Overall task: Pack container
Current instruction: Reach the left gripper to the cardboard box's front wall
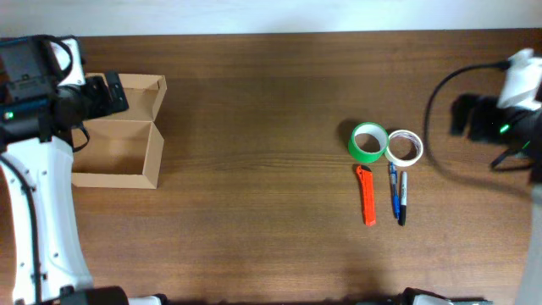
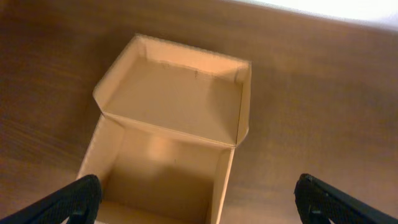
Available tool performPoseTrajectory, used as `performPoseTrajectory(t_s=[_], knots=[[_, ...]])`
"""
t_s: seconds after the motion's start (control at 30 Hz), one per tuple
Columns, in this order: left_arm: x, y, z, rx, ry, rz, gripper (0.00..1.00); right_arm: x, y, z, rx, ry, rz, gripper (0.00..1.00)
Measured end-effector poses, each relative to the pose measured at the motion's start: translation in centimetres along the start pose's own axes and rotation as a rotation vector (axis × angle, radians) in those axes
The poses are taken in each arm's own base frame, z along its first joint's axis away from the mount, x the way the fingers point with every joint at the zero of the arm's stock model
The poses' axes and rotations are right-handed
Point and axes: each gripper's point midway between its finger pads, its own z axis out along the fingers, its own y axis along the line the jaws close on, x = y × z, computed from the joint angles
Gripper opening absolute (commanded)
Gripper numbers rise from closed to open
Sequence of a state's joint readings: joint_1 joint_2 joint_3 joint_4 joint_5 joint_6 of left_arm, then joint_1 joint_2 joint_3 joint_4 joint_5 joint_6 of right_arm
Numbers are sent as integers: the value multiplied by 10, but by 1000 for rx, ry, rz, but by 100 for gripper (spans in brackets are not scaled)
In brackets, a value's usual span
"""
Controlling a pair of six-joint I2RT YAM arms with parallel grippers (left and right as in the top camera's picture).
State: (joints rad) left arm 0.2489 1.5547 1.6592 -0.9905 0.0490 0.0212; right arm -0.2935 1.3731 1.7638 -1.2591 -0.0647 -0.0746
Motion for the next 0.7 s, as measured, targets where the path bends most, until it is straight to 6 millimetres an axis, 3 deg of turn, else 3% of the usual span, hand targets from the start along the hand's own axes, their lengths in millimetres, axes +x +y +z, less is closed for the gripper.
performPoseTrajectory(t_s=[0.1,0.13,0.23,0.33,0.37,0.47,0.63,0.7], knots=[[9,-1,9,10,49,32,100,-3,-31,25,-21,82,123,99],[16,-2,9,14,75,44,100,4,-46,42,-47,137,194,99],[25,-3,7,24,116,53,100,23,-69,66,-79,237,308,99],[29,-4,7,31,132,58,60,34,-84,81,-90,289,369,99],[30,-5,7,33,134,62,52,37,-87,85,-94,299,382,99],[39,-5,7,40,171,78,42,42,-92,91,-101,322,408,99],[64,-12,21,87,302,65,43,42,-92,93,-111,325,418,99],[77,-14,33,103,371,55,50,42,-92,93,-112,325,418,99]])
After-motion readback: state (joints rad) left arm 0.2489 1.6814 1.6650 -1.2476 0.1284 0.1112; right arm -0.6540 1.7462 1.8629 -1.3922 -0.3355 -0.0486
